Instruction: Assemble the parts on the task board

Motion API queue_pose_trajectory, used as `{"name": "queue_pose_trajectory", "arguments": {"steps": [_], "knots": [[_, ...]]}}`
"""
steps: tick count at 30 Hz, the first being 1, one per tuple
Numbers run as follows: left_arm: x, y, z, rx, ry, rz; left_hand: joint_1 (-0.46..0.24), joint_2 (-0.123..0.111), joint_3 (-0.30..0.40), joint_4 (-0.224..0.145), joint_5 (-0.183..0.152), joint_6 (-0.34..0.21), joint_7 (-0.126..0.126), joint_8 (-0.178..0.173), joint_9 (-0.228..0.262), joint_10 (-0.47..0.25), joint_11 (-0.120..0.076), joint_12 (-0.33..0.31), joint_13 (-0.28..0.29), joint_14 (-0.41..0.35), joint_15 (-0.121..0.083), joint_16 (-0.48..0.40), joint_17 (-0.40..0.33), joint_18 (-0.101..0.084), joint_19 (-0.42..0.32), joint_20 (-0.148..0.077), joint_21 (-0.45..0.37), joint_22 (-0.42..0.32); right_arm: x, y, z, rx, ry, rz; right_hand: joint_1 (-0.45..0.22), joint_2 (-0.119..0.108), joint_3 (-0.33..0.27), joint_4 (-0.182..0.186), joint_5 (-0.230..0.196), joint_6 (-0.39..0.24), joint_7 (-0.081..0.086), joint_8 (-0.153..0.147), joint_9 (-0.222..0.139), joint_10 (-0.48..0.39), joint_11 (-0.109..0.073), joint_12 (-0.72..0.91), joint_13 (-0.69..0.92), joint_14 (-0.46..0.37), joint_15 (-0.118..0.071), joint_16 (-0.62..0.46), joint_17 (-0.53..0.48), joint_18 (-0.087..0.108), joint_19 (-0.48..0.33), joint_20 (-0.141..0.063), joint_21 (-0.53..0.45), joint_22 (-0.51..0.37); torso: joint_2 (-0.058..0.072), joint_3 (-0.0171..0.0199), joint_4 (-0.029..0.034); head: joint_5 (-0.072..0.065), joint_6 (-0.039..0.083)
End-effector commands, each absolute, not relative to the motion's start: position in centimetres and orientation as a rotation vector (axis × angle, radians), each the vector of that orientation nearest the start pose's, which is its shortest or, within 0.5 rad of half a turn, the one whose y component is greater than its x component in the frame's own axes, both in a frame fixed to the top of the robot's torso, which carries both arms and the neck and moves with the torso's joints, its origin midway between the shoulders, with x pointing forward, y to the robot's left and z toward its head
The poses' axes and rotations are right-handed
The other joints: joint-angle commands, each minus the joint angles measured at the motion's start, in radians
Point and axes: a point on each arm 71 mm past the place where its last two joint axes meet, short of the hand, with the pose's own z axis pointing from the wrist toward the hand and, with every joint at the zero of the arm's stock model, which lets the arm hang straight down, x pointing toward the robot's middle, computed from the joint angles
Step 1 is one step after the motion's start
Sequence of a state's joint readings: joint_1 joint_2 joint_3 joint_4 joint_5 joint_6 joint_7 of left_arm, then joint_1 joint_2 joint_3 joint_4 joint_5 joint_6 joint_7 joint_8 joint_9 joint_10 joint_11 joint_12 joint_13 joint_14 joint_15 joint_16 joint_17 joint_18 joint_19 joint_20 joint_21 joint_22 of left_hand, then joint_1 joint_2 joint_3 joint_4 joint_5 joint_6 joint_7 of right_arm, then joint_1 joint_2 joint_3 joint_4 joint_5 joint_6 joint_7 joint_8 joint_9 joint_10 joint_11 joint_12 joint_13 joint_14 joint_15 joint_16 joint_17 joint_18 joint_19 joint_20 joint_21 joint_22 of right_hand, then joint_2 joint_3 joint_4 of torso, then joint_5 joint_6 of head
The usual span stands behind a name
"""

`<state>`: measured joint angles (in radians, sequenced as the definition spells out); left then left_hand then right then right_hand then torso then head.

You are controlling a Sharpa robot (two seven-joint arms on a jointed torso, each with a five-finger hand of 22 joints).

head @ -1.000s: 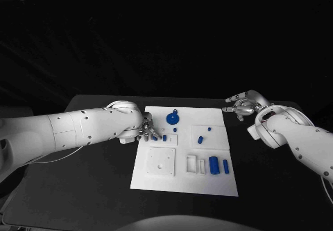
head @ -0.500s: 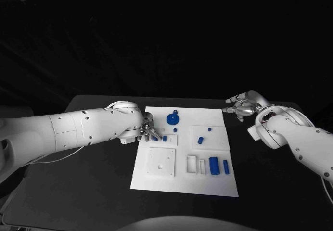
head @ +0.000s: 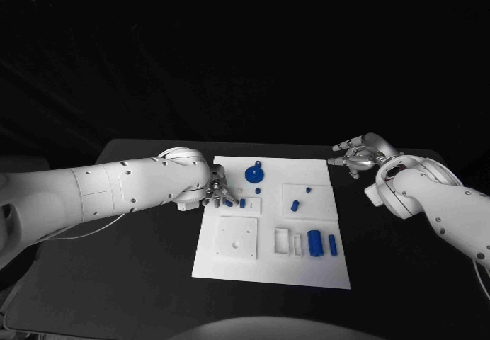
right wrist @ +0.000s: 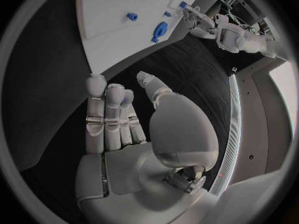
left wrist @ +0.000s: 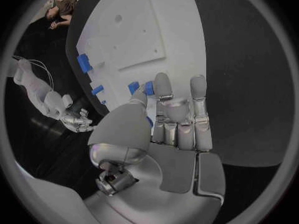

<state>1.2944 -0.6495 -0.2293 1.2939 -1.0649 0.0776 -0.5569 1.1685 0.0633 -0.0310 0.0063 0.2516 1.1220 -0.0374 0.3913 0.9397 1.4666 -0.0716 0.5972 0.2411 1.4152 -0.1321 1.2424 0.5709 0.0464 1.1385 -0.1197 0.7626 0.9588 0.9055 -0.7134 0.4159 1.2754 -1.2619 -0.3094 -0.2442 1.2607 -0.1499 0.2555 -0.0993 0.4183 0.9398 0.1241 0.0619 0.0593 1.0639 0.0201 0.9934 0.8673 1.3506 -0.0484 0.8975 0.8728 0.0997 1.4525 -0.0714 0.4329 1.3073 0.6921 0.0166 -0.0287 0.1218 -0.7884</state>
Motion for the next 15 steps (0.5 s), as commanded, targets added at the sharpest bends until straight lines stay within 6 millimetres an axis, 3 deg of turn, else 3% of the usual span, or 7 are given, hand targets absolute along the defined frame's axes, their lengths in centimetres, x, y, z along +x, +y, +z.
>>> {"name": "queue_pose_trajectory", "arguments": {"steps": [1, 15], "knots": [[50.27, 20.90, -26.73, -0.145, 2.399, -0.115, 0.007, 0.006, 0.013, -0.012, -0.001, -0.003, 0.002, -0.005, 0.002, 0.049, -0.007, 0.000, 0.000, 0.001, 0.002, -0.003, -0.002, 0.001, -0.001, 0.001, -0.004, 0.002, 53.07, -24.87, -21.06, 0.529, 1.662, 0.635, -0.004, 0.001, -0.005, 0.004, 0.005, -0.005, 0.001, -0.003, 0.000, -0.008, -0.002, 0.002, -0.001, -0.006, -0.003, 0.001, -0.002, 0.017, 0.002, 0.003, -0.006, 0.043, 0.000, 0.0004, -0.0005, 0.000, -0.001], [50.33, 21.30, -26.88, -0.135, 2.428, -0.099, 0.027, 0.010, 0.015, -0.020, -0.006, -0.006, 0.003, -0.005, 0.003, 0.049, -0.006, -0.002, 0.000, -0.001, 0.005, -0.001, 0.000, 0.008, -0.004, 0.010, -0.005, 0.003, 53.06, -24.84, -21.13, 0.528, 1.665, 0.635, -0.004, 0.002, -0.007, 0.005, 0.006, -0.003, 0.001, -0.003, 0.000, -0.008, -0.002, 0.002, -0.002, -0.007, -0.002, 0.001, -0.002, 0.016, 0.003, 0.003, -0.005, 0.044, 0.000, 0.0011, -0.0006, -0.001, -0.005]]}}
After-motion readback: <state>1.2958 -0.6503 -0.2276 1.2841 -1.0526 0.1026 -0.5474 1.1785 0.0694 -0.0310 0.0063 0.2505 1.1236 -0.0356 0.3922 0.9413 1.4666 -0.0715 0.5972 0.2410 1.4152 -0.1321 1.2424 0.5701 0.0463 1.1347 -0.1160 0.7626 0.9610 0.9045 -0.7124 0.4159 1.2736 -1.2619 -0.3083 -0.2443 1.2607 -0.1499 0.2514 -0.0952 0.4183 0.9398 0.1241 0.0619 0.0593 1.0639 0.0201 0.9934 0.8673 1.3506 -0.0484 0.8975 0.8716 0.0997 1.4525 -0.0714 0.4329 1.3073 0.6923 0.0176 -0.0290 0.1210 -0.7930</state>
